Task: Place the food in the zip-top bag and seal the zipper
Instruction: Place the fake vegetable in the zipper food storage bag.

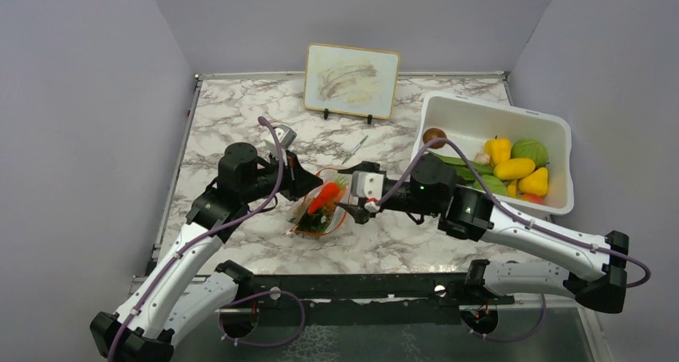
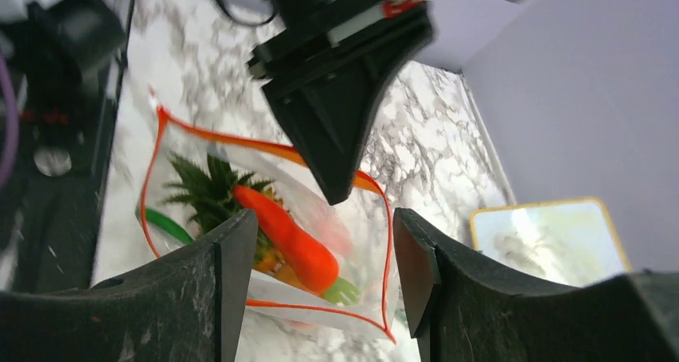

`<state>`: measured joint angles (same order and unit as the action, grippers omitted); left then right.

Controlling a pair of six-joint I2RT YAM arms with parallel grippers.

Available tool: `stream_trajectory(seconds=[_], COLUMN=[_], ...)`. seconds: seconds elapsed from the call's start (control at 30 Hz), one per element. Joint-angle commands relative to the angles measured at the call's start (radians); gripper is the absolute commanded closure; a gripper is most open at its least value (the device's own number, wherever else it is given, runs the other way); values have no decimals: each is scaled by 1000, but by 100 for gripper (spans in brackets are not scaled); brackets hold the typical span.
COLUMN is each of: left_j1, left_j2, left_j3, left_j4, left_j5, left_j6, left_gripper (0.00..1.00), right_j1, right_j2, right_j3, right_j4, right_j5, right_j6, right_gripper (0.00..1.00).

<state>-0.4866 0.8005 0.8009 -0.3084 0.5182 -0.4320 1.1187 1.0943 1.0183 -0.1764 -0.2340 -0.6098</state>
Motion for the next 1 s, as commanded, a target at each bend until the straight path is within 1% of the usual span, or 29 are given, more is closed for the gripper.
stream_trajectory(seconds=[0.0, 0.03, 0.1, 0.23, 0.27, 0.33, 0.37, 0.4, 0.6, 0.67, 0.8, 0.83, 0.97], left_j1=[-4, -4, -4, -4, -4, -4, -4, -4, -4, -4, -4, -4, -4], left_j2=[-16, -17, -19, -18, -18, -22, -24, -26, -48, -57, -59, -64, -96], left_j3=[-8, -7, -4, 24, 34, 49, 58, 65, 84, 75, 45, 31, -62], left_j4=[50, 56, 70, 83, 84, 86, 86, 87, 82, 83, 94, 107, 163], left_j5=[-43, -46, -60, -125, -144, -184, -203, -223, -296, -307, -290, -276, -234], left_j6=[4, 2, 0, 2, 4, 15, 21, 25, 49, 61, 73, 72, 71], left_gripper=[100, 100, 100, 100, 100, 100, 100, 100, 100, 100, 100, 100, 100], right_j1=[6, 6, 7, 6, 7, 6, 6, 5, -7, -55, -265, -310, -494], right_j2=[-90, -103, -112, -92, -81, -62, -56, -52, -29, -33, -39, -34, 39], right_j3=[-56, -62, -32, 65, 93, 143, 158, 169, 197, 194, 185, 182, 190], right_j4=[209, 216, 168, 54, 20, -40, -66, -89, -194, -225, -276, -284, -350], right_j5=[159, 177, 210, 356, 398, 483, 531, 583, 859, 866, 711, 696, 700], right_j6=[437, 473, 516, 579, 588, 610, 623, 650, 708, 746, 806, 808, 821], right_gripper=[37, 37, 34, 28, 25, 15, 4, 0, 0, 0, 1, 1, 4])
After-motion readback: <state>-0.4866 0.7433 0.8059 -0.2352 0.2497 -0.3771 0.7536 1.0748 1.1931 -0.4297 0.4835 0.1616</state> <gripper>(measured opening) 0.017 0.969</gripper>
